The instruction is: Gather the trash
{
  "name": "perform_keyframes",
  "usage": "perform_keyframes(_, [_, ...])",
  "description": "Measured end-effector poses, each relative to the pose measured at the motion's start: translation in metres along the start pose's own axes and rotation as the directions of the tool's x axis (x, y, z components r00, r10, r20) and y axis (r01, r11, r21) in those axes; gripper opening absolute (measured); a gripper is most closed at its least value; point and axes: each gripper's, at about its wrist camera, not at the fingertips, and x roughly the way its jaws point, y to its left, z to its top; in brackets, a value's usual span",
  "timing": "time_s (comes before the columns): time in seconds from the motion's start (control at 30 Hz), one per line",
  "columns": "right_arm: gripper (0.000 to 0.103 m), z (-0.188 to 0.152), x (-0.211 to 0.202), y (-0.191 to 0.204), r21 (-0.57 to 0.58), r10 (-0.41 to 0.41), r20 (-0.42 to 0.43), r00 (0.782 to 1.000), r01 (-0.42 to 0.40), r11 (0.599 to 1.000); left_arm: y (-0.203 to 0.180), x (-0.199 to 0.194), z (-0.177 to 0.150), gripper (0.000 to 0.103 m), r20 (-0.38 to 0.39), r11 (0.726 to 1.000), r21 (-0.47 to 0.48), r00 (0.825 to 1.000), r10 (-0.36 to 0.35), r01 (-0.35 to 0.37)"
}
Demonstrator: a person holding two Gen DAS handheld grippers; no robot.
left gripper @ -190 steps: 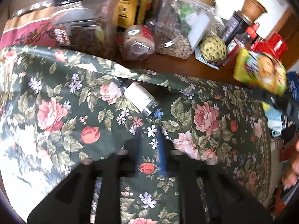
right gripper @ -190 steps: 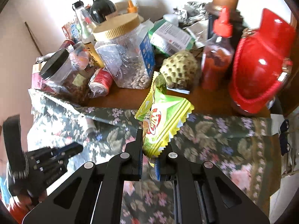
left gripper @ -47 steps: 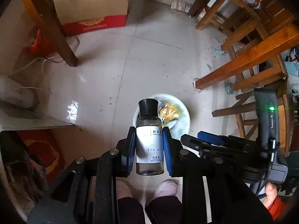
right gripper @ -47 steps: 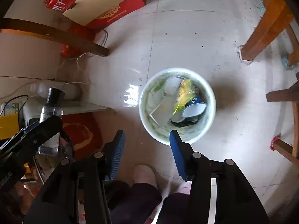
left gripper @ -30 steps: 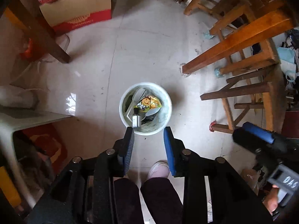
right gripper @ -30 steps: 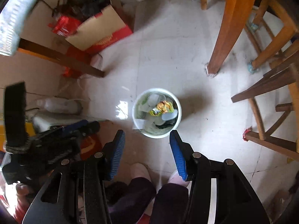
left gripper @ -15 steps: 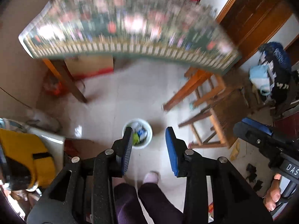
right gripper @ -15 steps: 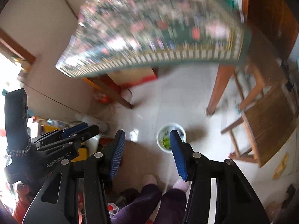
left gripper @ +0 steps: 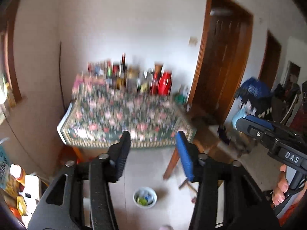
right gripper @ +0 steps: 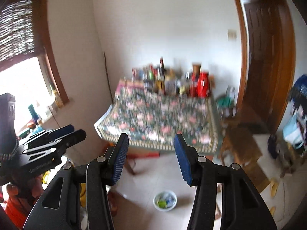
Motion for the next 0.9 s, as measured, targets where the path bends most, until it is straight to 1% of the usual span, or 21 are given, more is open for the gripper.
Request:
perform_keyframes(0.03, [0.046,0.001,-0.009,0.006,-0.007,-0.006,0.024,1.000,0.006,1.000,0.000,-0.019,0.001,0.056,0.032,1.000,0.004,0.999,-0.005,0.005])
perform_keyframes(0.07, [0.046,0.001,-0.019,0.013,-0.010,-0.012,0.044,0.999,0.012,1.000,0.001,-0.030,0.001,0.063,0.045,1.000,0.005,0.999,-0.006,0.006])
perform_keyframes(0.1, [0.046,0.000,-0.025,0.019,-0.014,-0.010,0.057,0.998,0.011,1.000,0.003,-0.046,0.000,0.067,0.060,1.000,0.005,0.998,-0.006,0.006])
perform_keyframes(0.13, [0.046,-0.003,-0.036,0.027,-0.019,0.001,0.072,0.997,0.001,1.000,0.005,-0.061,-0.002,0.075,0.072,1.000,0.003,0.997,-0.004,0.004])
perform_keyframes(0.17, [0.052,-0.004,-0.039,0.030,-0.021,0.005,0.077,0.997,-0.003,1.000,0.006,-0.071,-0.006,0.084,0.081,1.000,-0.001,0.997,0.000,0.000])
perform_keyframes(0.2, [0.065,-0.007,-0.044,0.034,-0.026,0.006,0.085,0.996,-0.004,1.000,0.008,-0.080,-0.009,0.089,0.089,1.000,-0.004,0.996,0.003,-0.003])
perform_keyframes(0.23, [0.071,-0.011,-0.051,0.039,-0.029,0.000,0.096,0.995,0.003,1.000,0.010,-0.091,-0.013,0.094,0.098,1.000,-0.006,0.995,0.005,-0.005])
perform_keyframes(0.3, [0.084,-0.018,-0.063,0.046,-0.032,-0.017,0.116,0.993,0.020,0.999,0.014,-0.105,-0.019,0.095,0.106,1.000,-0.002,0.994,0.007,-0.007])
perform_keyframes(0.4, [0.093,-0.025,-0.070,0.055,-0.046,-0.039,0.113,0.993,0.045,0.998,0.015,-0.120,-0.028,0.095,0.105,1.000,0.012,0.994,0.016,-0.017])
perform_keyframes(0.47, [0.093,-0.027,-0.080,0.060,-0.047,-0.047,0.116,0.992,0.053,0.997,0.014,-0.128,-0.034,0.095,0.108,1.000,0.017,0.994,0.019,-0.021])
perform_keyframes(0.67, [0.094,-0.031,-0.089,0.067,-0.053,-0.056,0.106,0.993,0.062,0.997,0.013,-0.141,-0.041,0.095,0.112,1.000,0.014,0.994,0.015,-0.016])
perform_keyframes(0.9, [0.094,-0.035,-0.097,0.068,-0.054,-0.071,0.093,0.993,0.077,0.996,0.015,-0.142,-0.043,0.095,0.111,1.000,0.020,0.994,0.012,-0.015])
